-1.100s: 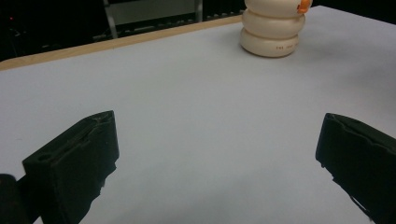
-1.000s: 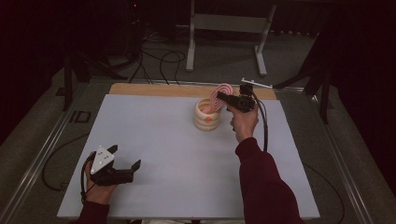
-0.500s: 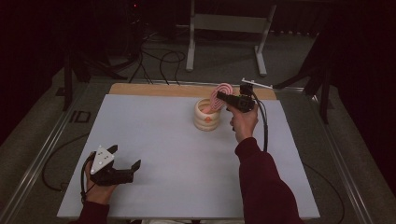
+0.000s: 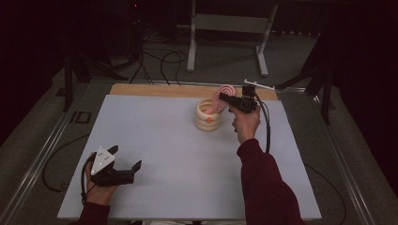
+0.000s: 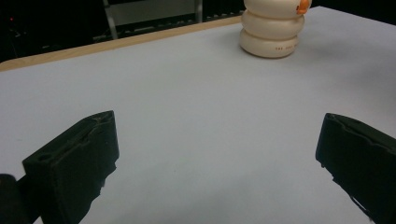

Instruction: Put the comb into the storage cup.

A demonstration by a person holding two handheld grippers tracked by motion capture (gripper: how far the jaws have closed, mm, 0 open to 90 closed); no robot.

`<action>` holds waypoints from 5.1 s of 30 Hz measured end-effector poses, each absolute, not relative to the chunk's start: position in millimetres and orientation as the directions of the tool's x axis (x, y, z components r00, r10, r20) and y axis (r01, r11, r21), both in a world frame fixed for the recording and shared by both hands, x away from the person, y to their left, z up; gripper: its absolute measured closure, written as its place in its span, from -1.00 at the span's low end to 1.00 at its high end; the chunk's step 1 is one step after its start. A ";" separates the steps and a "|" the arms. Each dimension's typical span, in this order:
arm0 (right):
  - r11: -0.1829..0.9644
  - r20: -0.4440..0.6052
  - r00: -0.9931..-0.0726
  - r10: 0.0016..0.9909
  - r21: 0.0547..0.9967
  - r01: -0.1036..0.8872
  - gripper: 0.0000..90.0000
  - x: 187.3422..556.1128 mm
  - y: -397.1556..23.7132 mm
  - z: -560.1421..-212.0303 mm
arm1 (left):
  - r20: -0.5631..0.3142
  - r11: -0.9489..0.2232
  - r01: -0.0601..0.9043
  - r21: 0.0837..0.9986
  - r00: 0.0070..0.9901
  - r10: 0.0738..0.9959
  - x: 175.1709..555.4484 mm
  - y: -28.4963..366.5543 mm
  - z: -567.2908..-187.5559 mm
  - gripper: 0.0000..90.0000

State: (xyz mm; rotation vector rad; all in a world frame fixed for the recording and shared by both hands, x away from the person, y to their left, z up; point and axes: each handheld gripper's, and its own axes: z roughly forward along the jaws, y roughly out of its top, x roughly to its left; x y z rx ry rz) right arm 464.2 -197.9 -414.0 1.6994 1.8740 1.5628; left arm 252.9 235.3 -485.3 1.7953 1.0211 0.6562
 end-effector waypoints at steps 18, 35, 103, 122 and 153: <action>-0.203 0.496 -0.336 0.801 0.753 0.626 0.33 461.3 -204.7 -419.5 | 0.002 -0.215 0.359 0.908 0.510 0.860 253.0 235.1 -485.3 -1.00; -0.150 0.459 -0.384 0.801 0.774 0.615 0.00 456.9 -208.8 -421.6 | 0.002 -0.216 0.359 0.908 0.512 0.859 253.3 234.1 -485.6 -1.00; 0.135 0.162 -0.458 0.874 0.825 0.548 -0.79 422.0 -239.9 -435.1 | 0.001 -0.216 0.359 0.908 0.513 0.858 254.9 231.9 -486.0 -1.00; 0.189 0.094 -0.470 0.877 0.833 0.519 -0.79 398.8 -246.2 -446.1 | 0.000 -0.213 0.359 0.909 0.512 0.859 255.3 232.4 -486.3 -1.00; 0.270 -0.021 -0.503 0.864 0.862 0.429 -0.79 311.4 -258.5 -476.9 | 0.001 -0.205 0.354 0.913 0.499 0.867 255.4 234.9 -485.9 -1.00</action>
